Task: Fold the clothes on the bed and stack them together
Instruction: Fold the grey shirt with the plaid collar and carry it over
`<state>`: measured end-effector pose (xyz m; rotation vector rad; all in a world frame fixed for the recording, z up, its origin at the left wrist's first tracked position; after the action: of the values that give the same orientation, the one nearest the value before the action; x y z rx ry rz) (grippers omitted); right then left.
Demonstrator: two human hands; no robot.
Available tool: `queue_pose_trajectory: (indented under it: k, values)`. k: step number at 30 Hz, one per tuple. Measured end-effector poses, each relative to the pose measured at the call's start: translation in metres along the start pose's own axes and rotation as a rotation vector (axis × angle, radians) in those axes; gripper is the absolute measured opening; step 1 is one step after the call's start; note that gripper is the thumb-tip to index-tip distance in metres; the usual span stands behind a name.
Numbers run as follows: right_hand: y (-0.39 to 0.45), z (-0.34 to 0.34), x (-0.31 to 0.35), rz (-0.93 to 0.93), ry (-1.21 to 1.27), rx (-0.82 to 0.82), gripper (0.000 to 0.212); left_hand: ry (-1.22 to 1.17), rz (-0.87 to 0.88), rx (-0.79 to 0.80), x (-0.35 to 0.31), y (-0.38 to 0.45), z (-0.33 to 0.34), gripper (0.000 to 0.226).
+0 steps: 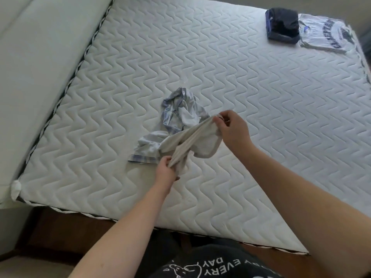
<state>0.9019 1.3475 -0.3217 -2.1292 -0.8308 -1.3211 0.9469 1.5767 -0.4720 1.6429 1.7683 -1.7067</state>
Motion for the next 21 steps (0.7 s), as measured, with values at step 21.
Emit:
queue_pose_trajectory:
  k: [21]
  values:
    - [-0.003, -0.085, 0.050, -0.034, -0.009, -0.289, 0.007, 0.035, 0.513, -0.056, -0.218, 0.014, -0.142, 0.034]
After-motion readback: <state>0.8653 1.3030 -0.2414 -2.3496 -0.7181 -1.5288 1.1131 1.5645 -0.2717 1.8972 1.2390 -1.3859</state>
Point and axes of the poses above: each hand's wrist, its own y-axis towards the middle knuckle, its own z-axis out of the palm, x = y × z, the point moved 4 cm from there along y, towards the middle knuckle, and after that the axes turned 12 degrees about y, right-handed, at the moved point
